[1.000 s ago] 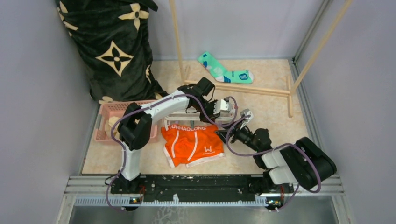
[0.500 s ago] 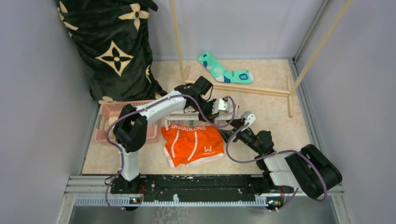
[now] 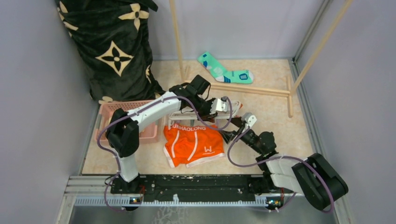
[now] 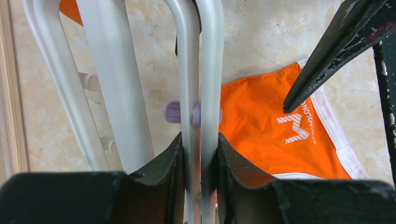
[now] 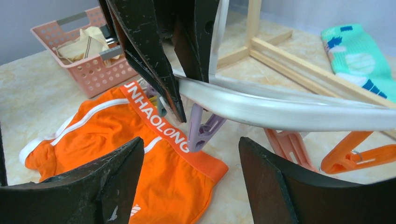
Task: Clip the underwear to the hanger
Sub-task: Open the clamp at the hanger.
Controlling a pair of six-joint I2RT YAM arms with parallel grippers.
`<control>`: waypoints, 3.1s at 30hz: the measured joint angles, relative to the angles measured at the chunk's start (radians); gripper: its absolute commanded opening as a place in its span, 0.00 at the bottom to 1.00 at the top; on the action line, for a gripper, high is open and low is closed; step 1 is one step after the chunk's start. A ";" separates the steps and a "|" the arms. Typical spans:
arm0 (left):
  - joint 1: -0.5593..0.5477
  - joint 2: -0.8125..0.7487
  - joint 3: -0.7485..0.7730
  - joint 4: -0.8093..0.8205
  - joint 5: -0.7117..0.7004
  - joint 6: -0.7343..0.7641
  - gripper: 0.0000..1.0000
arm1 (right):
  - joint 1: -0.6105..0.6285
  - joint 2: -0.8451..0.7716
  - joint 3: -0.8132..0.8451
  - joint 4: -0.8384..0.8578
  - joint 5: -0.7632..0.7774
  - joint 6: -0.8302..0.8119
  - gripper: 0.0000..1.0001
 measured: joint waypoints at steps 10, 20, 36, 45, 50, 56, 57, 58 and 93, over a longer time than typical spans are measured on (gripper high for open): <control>-0.013 -0.029 -0.016 0.014 0.003 0.011 0.20 | 0.000 -0.037 0.000 -0.006 -0.024 -0.069 0.75; -0.016 -0.031 -0.021 0.025 -0.012 0.014 0.20 | 0.000 0.082 0.015 0.084 0.013 -0.032 0.74; -0.018 -0.047 -0.038 0.040 -0.061 0.024 0.20 | 0.008 0.368 0.079 0.318 0.032 0.075 0.71; -0.018 -0.071 -0.047 0.041 -0.077 0.029 0.19 | 0.010 0.378 0.105 0.320 0.029 0.074 0.68; -0.017 -0.094 -0.048 0.040 -0.084 0.033 0.19 | 0.010 0.376 0.122 0.321 0.031 0.071 0.64; -0.017 -0.100 -0.048 0.043 -0.084 0.036 0.19 | 0.009 0.354 0.126 0.320 0.030 0.072 0.62; -0.017 -0.100 -0.048 0.045 -0.084 0.036 0.19 | 0.009 0.348 0.126 0.319 0.029 0.072 0.62; -0.017 -0.100 -0.048 0.048 -0.084 0.037 0.19 | 0.009 0.340 0.126 0.319 0.027 0.072 0.62; -0.017 -0.134 -0.061 0.066 -0.076 0.039 0.19 | 0.009 0.296 0.137 0.322 0.014 0.068 0.38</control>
